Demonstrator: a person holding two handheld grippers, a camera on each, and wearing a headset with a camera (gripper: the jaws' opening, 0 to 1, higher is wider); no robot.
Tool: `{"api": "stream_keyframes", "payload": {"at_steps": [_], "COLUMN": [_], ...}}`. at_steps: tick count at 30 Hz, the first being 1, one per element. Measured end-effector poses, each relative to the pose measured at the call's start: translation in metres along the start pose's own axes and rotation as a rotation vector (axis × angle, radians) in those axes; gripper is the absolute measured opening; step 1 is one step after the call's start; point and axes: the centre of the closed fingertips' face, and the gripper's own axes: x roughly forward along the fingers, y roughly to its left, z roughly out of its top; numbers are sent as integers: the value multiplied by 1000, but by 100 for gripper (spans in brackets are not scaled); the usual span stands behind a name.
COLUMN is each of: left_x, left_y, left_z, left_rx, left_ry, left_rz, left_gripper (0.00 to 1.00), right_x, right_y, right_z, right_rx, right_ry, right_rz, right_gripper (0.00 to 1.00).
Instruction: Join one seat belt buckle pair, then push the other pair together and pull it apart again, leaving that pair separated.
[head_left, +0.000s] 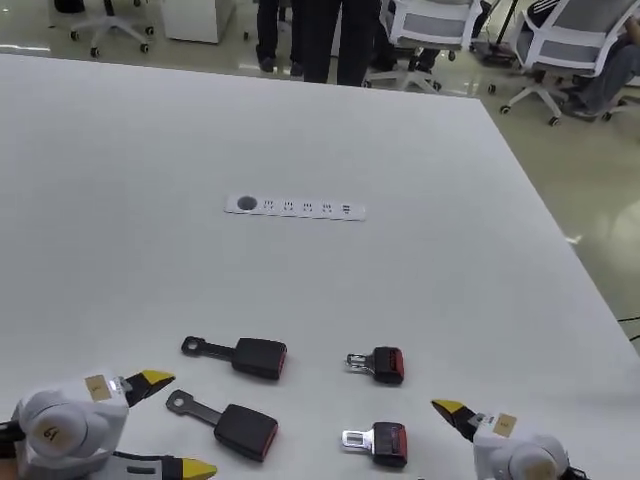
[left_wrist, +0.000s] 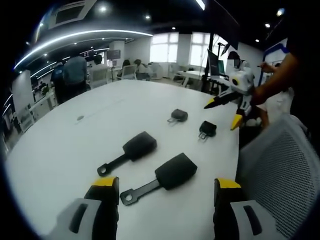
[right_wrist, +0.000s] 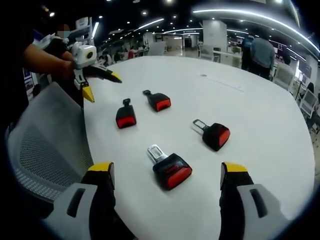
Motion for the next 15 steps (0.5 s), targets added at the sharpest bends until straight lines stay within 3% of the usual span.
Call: {"api": "stream_keyframes", "payload": {"at_steps": [5, 15], "left_x": [7, 25], "left_y": [-1, -4], "left_z": [5, 8], "left_rx": [22, 102], "left_ry": [10, 61], "left_rz": [-29, -106], "left_gripper": [79, 75], "right_x": [6, 15], "right_y": [1, -5], "right_z": [2, -7], "right_rx": [-4, -24], "right_ry": [7, 68], "right_rz": [35, 98], "right_gripper": [86, 81]}}
